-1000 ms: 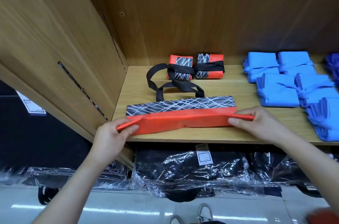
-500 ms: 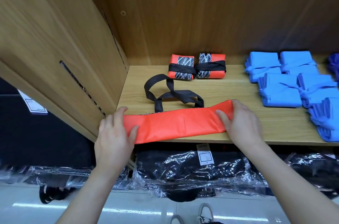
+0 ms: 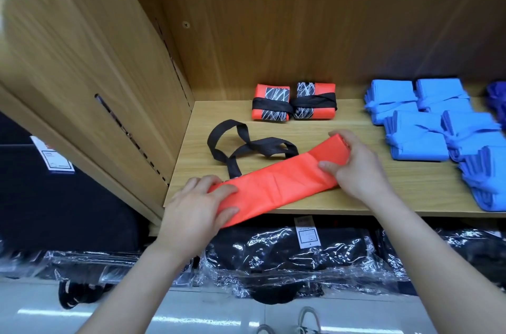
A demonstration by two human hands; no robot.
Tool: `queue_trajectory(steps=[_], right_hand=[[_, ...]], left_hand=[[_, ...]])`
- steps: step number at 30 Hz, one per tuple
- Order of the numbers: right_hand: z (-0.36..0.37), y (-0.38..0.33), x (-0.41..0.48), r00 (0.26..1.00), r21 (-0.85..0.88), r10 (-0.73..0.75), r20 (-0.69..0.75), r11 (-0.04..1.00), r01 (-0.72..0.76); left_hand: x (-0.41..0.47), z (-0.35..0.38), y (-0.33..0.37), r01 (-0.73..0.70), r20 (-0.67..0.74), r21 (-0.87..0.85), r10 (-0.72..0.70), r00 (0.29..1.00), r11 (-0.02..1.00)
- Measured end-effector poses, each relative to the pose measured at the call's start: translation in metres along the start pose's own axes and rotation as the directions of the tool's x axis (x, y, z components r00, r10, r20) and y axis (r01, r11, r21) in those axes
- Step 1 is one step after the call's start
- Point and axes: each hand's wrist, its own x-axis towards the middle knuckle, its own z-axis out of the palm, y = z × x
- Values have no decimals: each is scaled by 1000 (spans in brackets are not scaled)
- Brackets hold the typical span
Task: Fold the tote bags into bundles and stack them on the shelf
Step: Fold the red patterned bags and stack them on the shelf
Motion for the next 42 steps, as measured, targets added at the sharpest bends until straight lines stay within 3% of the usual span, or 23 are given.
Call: queue_trajectory(steps=[3,4,5,7,8,10,12,13,15,17,19,21,23,25,27,29,31,32,33,35,37,39,42], right_hand=[[-8,-20,1,980,-108,-191,-59,977,184],[-12,-30,2,968,-142,-244,-54,962,234],[-17,-40,2,953,-170,-299,-44,943,287],[-24,-60,0,912,-212,-411,-13,892,399],[-27,-69,-2,888,-217,-460,3,867,449],[-31,-84,-7,842,-178,-538,40,826,536],[-32,-92,-9,812,-87,-582,51,807,584],[-32,-94,-9,805,-35,-593,37,804,594],[-32,-94,-6,799,85,-600,-47,794,602],[-28,-85,0,867,275,-489,-98,824,495],[-12,-68,2,960,472,-275,45,853,222],[14,-51,-4,958,469,-167,234,882,39],[36,-38,-10,960,401,-120,253,916,9],[47,-30,-9,976,350,-60,208,937,-17],[51,-24,-5,986,266,-25,167,964,-21],[51,-21,-3,988,159,-45,146,987,21],[52,-22,-3,986,74,-94,141,994,84],[52,-24,-4,984,64,-109,141,993,101],[53,-24,-4,983,62,-118,142,992,110],[55,-22,-2,979,43,-138,150,990,133],[58,-19,0,974,-4,-173,147,984,175],[58,-18,1,974,-16,-203,104,979,205],[56,-13,-2,960,58,-268,78,963,264]], left_hand=[[1,-17,16,12,85,142,-24,996,990],[1,-27,21,-24,25,179,20,999,984],[2,-35,24,-76,-129,184,101,987,980],[8,-47,32,-180,-419,118,214,883,976],[16,-56,35,-199,-443,61,205,873,978],[35,-67,40,-81,-229,-75,62,971,994],[52,-58,38,73,80,-255,-54,995,964],[58,-49,36,134,174,-451,-60,983,883],[58,-35,29,216,194,-759,-102,976,615],[57,-26,25,260,189,-857,-199,962,444],[56,-20,31,275,203,-925,-270,941,263],[58,-14,41,278,232,-953,-304,924,117],[58,-4,48,304,262,-949,-318,911,90],[56,7,45,318,231,-925,-355,906,210],[54,9,29,347,144,-801,-406,903,488],[46,2,10,362,21,-553,-422,906,750],[32,-12,6,196,-207,-348,-279,938,917],[24,-16,9,27,-304,-281,-116,945,959],[17,-17,15,-150,-310,-222,76,948,964],[4,-5,30,-361,-87,-136,352,932,923],[-1,19,34,-397,70,-7,397,915,918],[8,34,30,-354,61,79,350,935,932],[25,35,29,-265,-26,-127,264,964,956]])
